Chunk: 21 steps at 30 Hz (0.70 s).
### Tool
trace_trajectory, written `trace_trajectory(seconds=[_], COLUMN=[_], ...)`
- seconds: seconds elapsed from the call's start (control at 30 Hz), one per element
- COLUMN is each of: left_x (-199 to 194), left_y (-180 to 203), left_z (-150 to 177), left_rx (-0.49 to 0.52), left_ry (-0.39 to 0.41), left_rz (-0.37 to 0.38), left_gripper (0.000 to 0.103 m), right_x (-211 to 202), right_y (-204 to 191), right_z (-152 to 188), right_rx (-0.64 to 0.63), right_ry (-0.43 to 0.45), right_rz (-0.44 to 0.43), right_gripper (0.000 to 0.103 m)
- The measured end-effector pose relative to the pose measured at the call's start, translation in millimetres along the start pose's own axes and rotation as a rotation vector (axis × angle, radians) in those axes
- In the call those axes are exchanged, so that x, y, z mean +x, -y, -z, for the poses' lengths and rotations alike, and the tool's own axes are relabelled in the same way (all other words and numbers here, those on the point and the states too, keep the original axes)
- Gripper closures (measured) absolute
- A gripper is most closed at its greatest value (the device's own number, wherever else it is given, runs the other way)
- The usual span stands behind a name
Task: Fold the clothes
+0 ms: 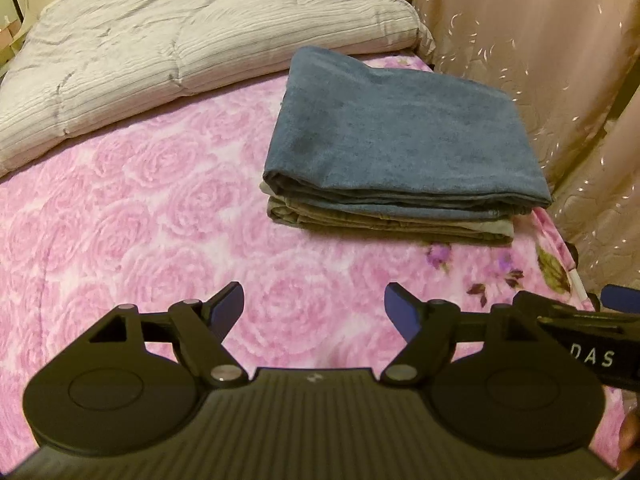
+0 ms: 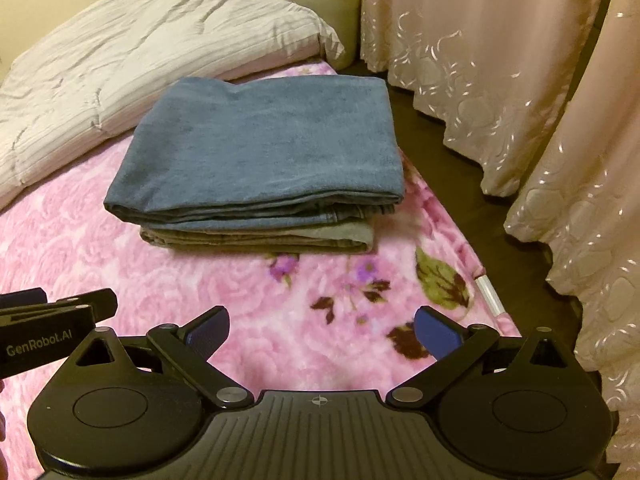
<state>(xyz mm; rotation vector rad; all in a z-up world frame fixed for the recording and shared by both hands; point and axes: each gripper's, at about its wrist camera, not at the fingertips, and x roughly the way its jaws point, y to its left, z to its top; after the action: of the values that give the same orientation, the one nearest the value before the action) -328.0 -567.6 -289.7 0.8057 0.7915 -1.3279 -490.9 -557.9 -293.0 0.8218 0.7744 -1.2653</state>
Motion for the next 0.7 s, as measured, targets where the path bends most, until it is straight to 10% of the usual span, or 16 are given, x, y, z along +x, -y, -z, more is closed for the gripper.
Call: trace_trajectory(seconds=[0.7], left_x=[-101], left_y=[-15], left_z=[-8], left_rx=[-0.064], left_ry=[-0.005], left_rz=[0.021], left_gripper=[0.029], right_x=[-92], right_y=[-19], right_z=[-14], right_rx=[0.013], right_ry=[0.009], right_rz=[-0.032], right_gripper=[0.002])
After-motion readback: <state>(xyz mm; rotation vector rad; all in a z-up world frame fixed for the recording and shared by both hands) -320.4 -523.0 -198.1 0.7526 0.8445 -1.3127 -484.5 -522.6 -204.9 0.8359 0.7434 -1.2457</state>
